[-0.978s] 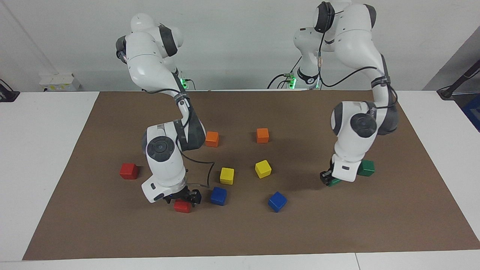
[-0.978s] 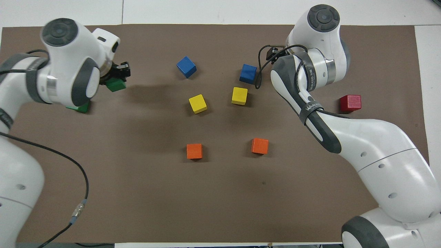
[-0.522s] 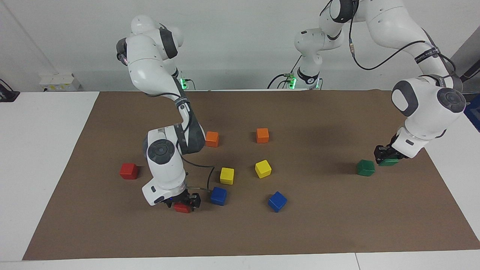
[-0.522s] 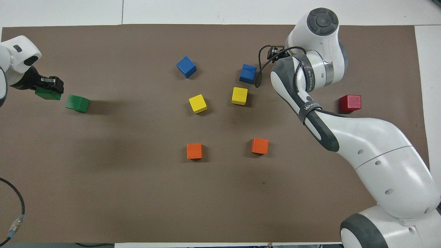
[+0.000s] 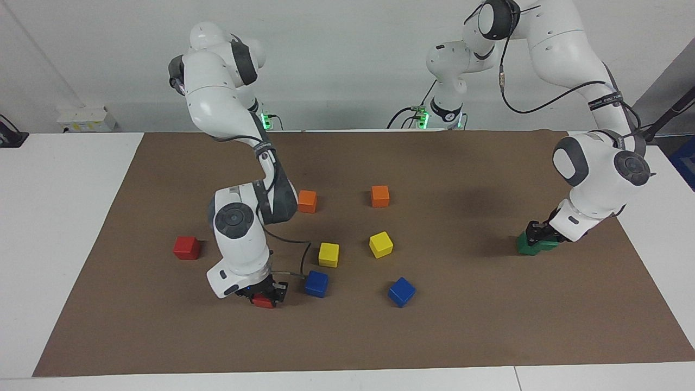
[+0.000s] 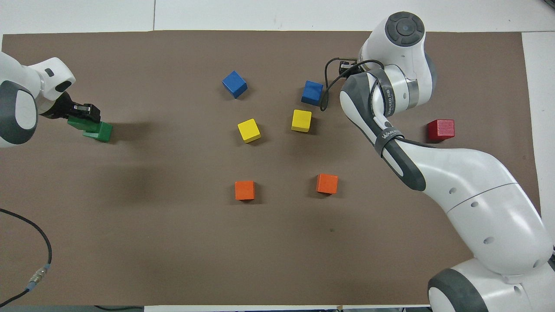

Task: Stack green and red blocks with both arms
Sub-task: 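Stack green on green with the left gripper while the right gripper stacks red, then open both grippers to release the stacked blocks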

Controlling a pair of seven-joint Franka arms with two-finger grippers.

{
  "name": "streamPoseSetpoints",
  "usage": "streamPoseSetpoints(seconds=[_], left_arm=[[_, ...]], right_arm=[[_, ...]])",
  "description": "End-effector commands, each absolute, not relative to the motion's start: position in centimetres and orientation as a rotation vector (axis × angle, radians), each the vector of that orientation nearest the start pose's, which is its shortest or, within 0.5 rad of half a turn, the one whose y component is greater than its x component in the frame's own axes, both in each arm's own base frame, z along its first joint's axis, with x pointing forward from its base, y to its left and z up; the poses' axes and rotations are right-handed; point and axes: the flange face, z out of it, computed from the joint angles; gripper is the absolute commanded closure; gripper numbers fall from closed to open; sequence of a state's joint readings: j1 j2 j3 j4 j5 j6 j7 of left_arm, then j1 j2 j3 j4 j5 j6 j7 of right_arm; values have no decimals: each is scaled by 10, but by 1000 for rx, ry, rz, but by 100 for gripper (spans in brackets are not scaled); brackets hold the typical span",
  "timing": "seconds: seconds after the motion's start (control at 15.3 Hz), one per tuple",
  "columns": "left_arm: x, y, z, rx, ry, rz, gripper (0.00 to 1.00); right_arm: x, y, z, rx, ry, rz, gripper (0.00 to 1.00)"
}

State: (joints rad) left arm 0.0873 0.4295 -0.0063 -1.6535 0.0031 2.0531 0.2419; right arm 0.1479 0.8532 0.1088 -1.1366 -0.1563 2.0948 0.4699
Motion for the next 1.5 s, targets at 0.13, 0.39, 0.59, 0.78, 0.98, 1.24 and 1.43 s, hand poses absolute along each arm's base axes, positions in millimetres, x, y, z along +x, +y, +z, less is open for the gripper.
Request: streamPoseSetpoints(seconds=[0.13, 0.39, 0.59, 0.78, 0.98, 1.24, 1.43], left_arm=[[657, 54, 356, -3149, 272, 24, 100], [655, 55, 354, -3149, 272, 31, 100], [653, 56, 352, -3149, 272, 36, 100], [651, 56, 349, -3149, 289, 46, 76], [650, 55, 348, -3149, 291, 53, 49], [650, 56, 348, -3147, 315, 50, 0], [650, 57, 349, -3147, 313, 53, 0]], right_arm=[[746, 111, 355, -3209, 99, -58, 100], [684, 36, 410, -3218, 16, 31, 100], [644, -16, 394, -3166, 21, -41, 100], [616, -55, 368, -3158, -13, -94, 100], [614, -57, 365, -3157, -29, -171, 100], [609, -62, 359, -3157, -3, -152, 100], [609, -65, 359, -3157, 4, -156, 100]])
